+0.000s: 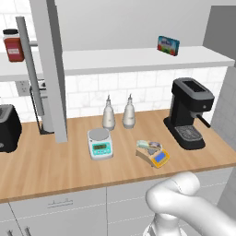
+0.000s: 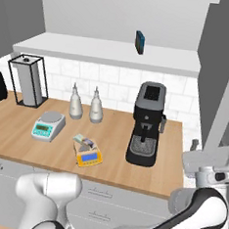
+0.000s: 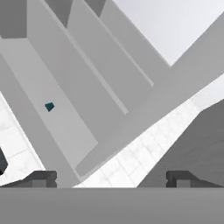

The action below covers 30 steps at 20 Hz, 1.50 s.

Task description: Pick the bar and place it on the digital scale for weighing, and close the cabinet.

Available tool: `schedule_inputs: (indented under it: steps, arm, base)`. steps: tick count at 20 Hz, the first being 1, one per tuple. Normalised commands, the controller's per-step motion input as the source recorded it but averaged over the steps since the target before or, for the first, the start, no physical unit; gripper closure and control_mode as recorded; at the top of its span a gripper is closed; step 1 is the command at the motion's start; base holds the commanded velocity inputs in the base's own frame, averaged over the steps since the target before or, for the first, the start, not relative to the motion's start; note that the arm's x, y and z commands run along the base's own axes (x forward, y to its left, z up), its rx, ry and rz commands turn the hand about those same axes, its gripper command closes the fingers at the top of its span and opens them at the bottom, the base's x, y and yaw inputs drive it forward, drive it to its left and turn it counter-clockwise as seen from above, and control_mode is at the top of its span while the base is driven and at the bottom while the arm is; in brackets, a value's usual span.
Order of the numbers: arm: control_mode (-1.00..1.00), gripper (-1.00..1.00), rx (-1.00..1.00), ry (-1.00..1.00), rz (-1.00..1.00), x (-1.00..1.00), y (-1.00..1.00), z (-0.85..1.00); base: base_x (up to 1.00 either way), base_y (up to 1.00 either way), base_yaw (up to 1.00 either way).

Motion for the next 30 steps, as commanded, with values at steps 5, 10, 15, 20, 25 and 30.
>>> schedule_inputs:
  steps: [5, 10, 15, 20, 25, 30]
  arm:
    - [-1.00, -1.00, 0.00, 0.00, -0.17, -0.38, -0.46, 0.03]
    - [-1.00, -1.00, 0.00, -0.01, -0.17, -0.21, -0.36, 0.72]
    - [-1.00, -1.00, 0.00, 0.00, -0.12, -0.13, -0.33, 0.70]
    - [-1.00, -1.00, 0.00, -0.04, 0.03, -0.19, 0.13, 0.77]
    - [-1.00, -1.00, -0.01, -0.09, 0.11, -0.18, 0.43, 1.00]
    - [-1.00, -1.00, 0.00, -0.11, 0.33, -0.01, 0.87, 0.81]
  base:
    - [0.00, 0.00, 0.00]
    - [0.00, 0.00, 0.00]
    - [0.00, 0.00, 0.00]
    - [0.00, 0.00, 0.00]
    - [0.00, 0.00, 0.00]
    - [0.00, 0.00, 0.00]
